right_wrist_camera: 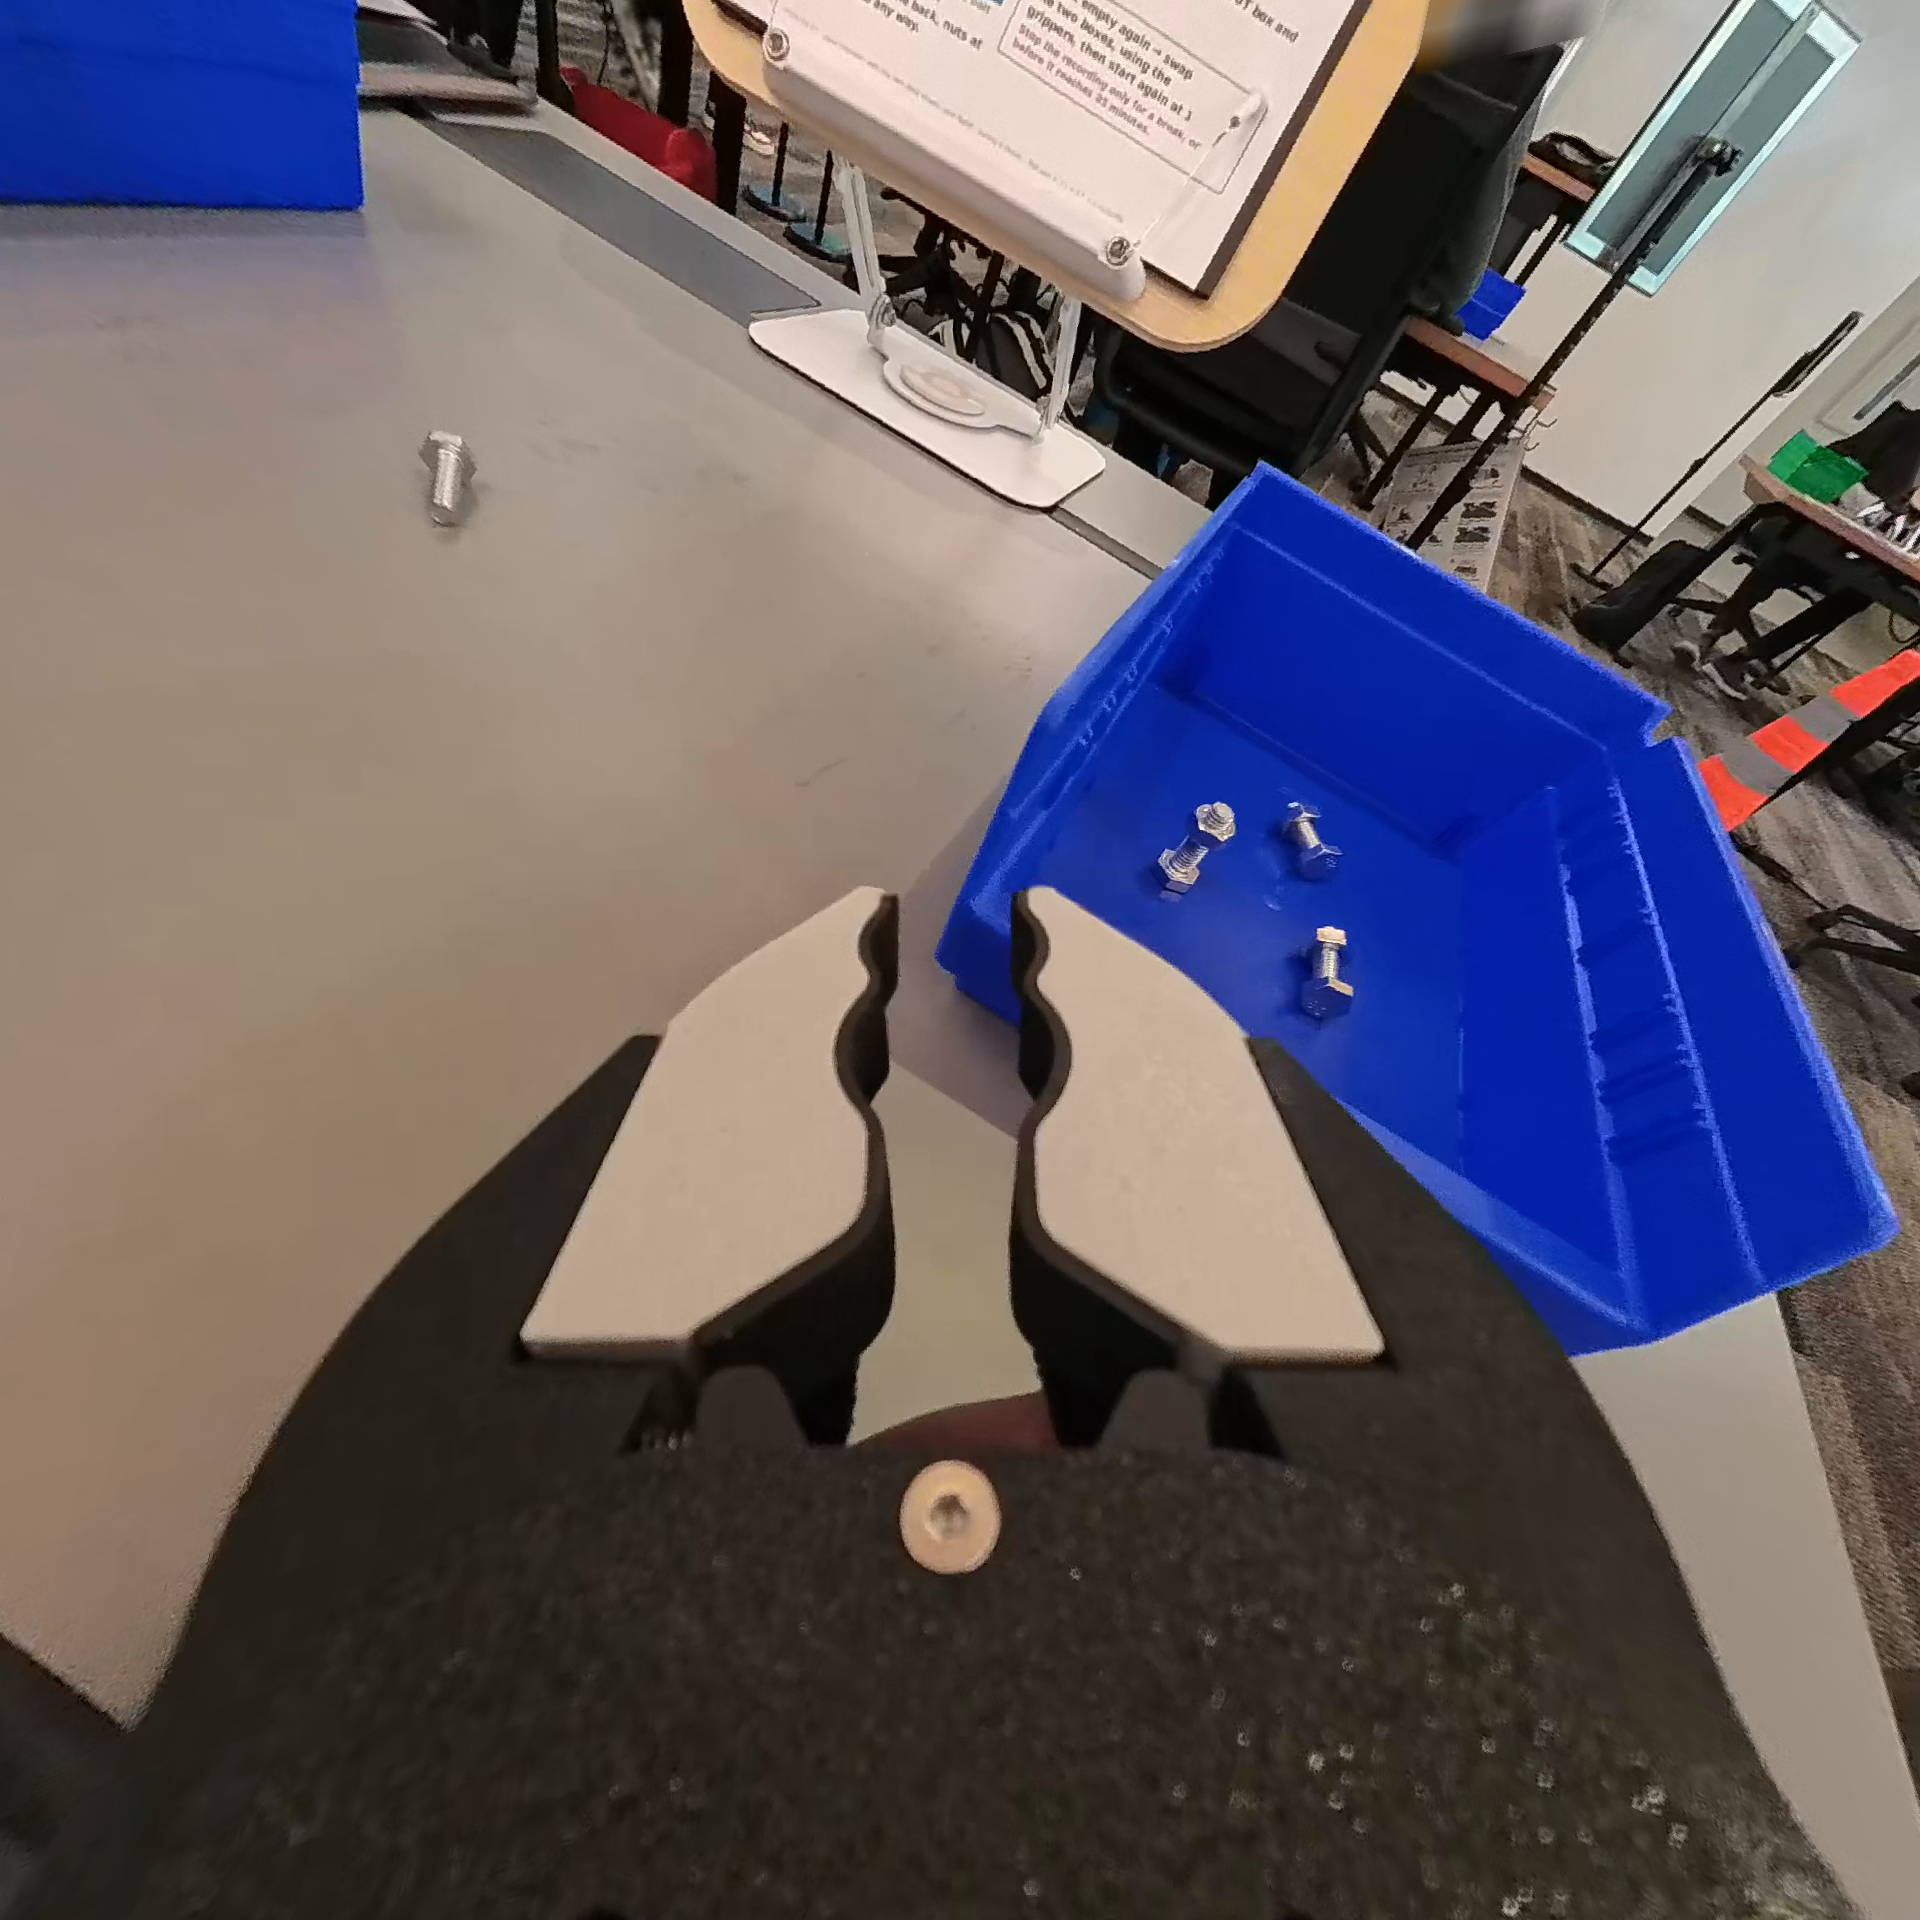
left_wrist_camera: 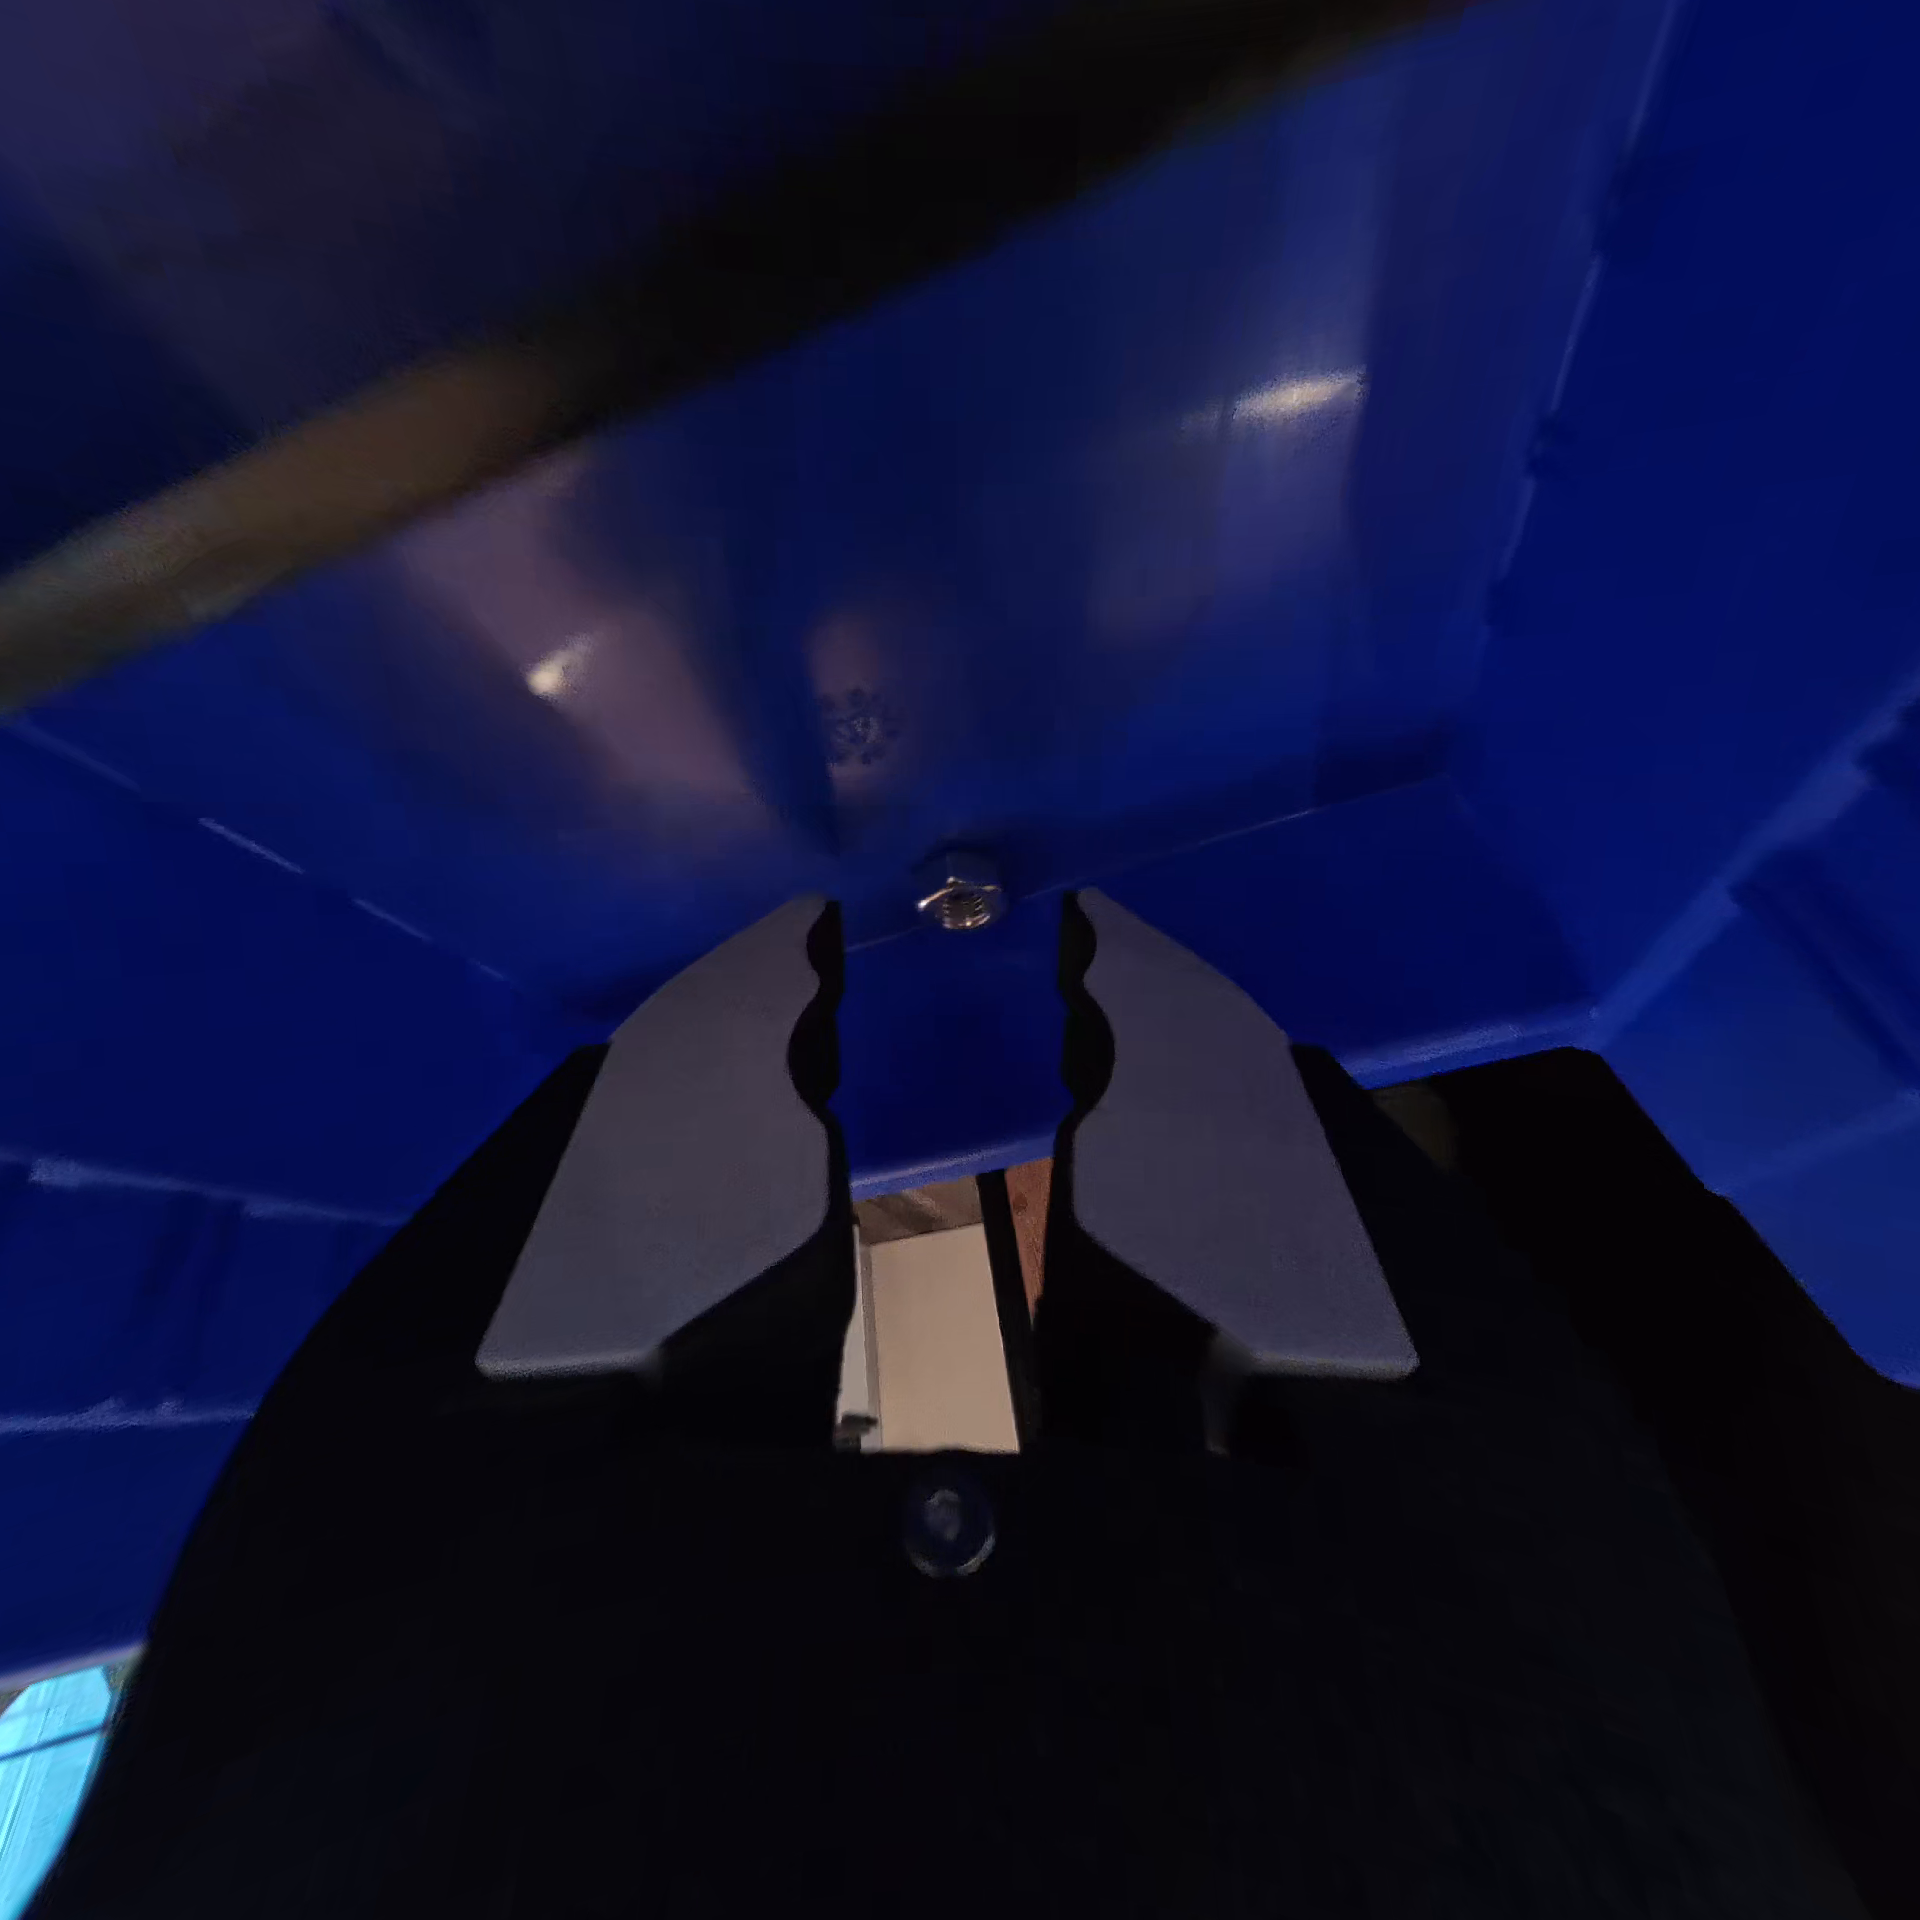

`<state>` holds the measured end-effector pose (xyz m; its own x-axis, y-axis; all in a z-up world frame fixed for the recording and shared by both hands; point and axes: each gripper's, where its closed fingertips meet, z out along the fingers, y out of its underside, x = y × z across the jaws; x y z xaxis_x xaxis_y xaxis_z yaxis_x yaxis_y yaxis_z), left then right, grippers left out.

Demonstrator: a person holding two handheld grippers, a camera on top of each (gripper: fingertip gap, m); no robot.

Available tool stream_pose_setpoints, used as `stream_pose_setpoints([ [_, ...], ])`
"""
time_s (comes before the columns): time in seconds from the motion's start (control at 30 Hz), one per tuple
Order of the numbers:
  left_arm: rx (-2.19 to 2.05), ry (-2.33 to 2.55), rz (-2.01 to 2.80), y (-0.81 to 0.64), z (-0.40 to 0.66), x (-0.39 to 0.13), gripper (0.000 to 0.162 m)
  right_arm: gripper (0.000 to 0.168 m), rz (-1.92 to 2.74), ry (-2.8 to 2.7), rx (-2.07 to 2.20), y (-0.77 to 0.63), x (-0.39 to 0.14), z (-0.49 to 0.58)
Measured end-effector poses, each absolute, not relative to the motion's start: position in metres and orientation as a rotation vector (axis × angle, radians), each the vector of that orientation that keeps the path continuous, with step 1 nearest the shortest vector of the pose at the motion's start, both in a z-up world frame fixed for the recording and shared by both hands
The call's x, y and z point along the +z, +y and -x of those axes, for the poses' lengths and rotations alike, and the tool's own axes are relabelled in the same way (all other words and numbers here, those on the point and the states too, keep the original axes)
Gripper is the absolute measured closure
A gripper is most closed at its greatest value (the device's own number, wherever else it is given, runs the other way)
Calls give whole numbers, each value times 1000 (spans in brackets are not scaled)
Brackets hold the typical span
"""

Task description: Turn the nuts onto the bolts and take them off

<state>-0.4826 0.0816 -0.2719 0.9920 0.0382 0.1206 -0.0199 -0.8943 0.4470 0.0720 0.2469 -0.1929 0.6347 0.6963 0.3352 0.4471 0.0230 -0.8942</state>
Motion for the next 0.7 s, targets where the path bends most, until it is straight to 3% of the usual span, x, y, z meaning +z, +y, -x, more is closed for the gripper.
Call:
stream_pose_setpoints([
  [0.43, 123, 0, -2642, 77, 487, -276, 145, 148, 1616, -995, 210, 249, -199, -76],
  [0.7, 437, -38, -3202, 125, 474, -206, 146, 148, 1599, -985, 214, 246, -192, -73],
])
